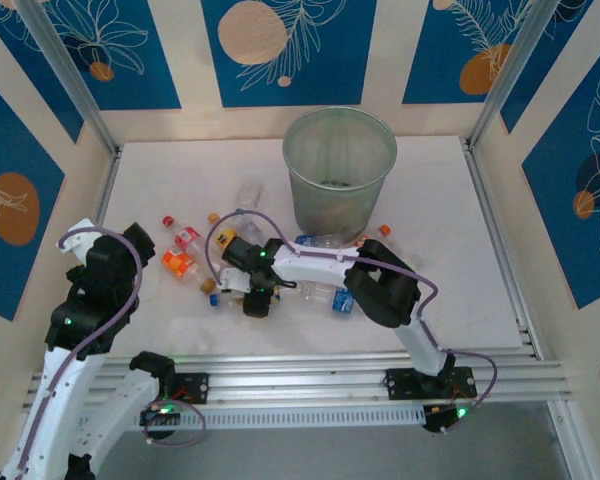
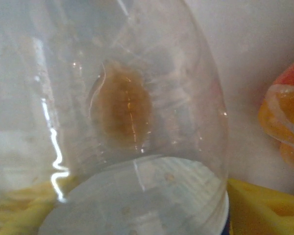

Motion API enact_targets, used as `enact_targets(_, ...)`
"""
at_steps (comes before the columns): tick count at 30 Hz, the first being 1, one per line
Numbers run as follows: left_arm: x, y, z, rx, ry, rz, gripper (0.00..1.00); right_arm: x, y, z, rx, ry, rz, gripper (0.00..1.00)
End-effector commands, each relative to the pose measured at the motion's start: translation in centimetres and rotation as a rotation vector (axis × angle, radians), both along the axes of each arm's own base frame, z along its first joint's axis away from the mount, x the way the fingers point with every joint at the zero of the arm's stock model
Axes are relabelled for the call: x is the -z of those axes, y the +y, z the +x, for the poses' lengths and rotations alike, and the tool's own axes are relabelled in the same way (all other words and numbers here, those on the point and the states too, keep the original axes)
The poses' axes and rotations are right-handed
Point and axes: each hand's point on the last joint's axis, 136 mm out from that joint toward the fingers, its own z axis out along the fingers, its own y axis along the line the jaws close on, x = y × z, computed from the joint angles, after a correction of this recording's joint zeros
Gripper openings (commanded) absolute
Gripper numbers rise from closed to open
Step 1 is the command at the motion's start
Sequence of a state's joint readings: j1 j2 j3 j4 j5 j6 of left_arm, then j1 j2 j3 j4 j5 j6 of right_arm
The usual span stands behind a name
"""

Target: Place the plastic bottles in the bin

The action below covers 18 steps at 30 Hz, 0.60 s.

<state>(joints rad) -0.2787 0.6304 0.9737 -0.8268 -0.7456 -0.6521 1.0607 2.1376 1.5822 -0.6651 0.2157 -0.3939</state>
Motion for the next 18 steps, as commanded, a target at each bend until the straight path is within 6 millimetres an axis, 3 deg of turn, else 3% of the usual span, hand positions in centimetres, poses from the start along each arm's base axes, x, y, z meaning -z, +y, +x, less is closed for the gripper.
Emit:
enact_targets(1, -1.3, 0.5, -0.2, -0.021, -0.033, 0.007, 0.99, -0.2, 0.7, -0.3, -0.028, 0.022, 0.018, 0.71)
enact_targets(10, -1.3, 0.2, 0.1, -0.011, -0.040, -0.005, 0.99, -2.1, 1.4, 0.2, -0.033, -0.031, 0.051, 0.50)
enact_targets(18, -1.4, 0.2, 0.3, -0.010, -0.042, -0.004, 1.00, -5.2, 1.5, 0.4, -0.039, -0.084, 0.100, 0.38)
